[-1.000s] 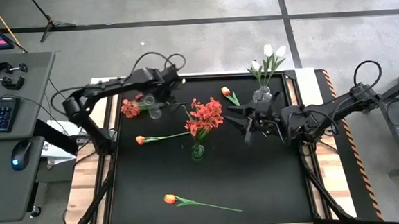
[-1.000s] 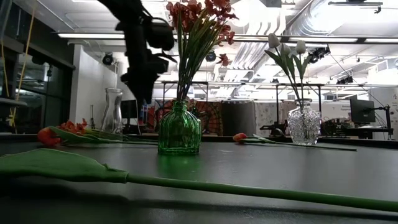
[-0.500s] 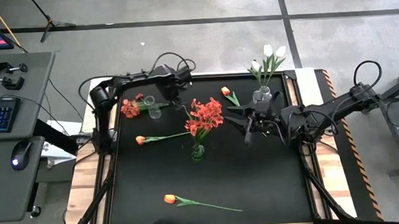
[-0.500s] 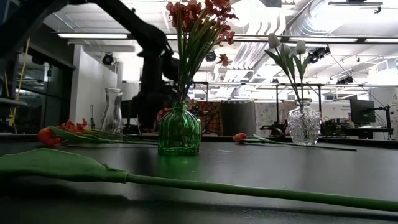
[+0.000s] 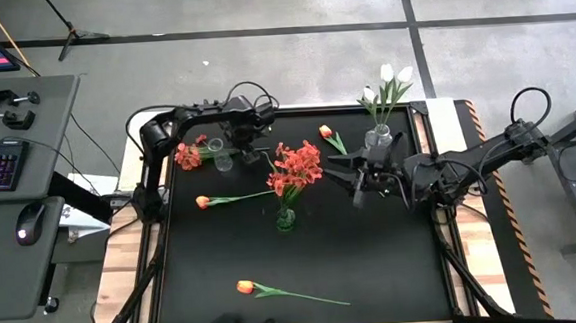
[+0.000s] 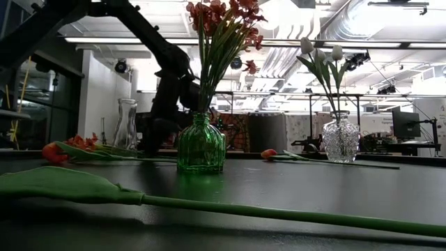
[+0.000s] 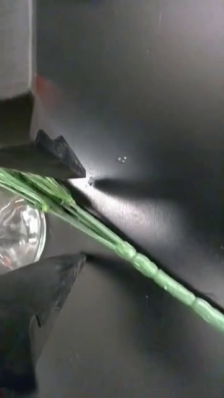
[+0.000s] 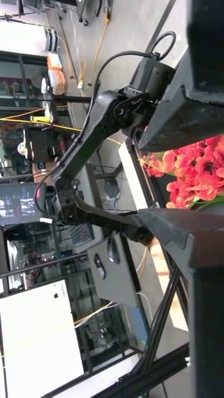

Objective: Sort flowers into vase by color
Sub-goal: Put the orange flowers into the green vase

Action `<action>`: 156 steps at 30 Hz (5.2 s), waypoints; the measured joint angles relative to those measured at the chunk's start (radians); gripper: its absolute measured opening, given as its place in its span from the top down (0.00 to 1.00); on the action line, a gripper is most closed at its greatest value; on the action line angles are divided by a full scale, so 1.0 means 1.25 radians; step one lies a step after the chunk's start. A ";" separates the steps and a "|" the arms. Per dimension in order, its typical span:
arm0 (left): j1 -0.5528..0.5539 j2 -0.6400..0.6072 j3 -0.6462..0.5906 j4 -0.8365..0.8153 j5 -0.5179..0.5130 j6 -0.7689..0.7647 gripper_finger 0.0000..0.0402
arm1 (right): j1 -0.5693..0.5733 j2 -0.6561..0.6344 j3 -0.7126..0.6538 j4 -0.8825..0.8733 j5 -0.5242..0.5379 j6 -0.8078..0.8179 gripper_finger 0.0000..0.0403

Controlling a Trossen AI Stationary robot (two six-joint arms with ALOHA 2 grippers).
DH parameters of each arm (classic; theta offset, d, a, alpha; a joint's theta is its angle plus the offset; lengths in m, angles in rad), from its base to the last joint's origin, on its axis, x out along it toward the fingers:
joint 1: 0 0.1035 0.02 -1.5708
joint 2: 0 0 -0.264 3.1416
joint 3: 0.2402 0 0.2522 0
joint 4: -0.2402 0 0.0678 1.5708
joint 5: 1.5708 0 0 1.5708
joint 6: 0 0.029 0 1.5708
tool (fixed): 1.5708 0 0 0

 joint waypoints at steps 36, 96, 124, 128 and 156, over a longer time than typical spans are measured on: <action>0.084 -0.244 0.453 0.014 -0.175 0.041 1.00 | 0.000 0.000 0.000 0.066 -0.037 -0.016 0.64; -0.679 -0.294 0.436 0.547 -0.291 1.232 1.00 | -0.049 0.014 0.000 0.266 -0.212 0.787 0.64; -0.642 -0.262 0.437 0.556 -0.289 1.198 1.00 | -0.049 0.014 0.000 0.259 -0.190 0.778 0.90; -0.642 -0.262 0.437 0.556 -0.310 1.173 1.00 | -0.049 0.012 0.000 0.258 -0.192 0.763 0.91; -0.441 -0.435 0.432 0.042 -0.161 0.286 0.65 | -0.064 -0.135 0.001 0.020 -0.148 0.525 0.99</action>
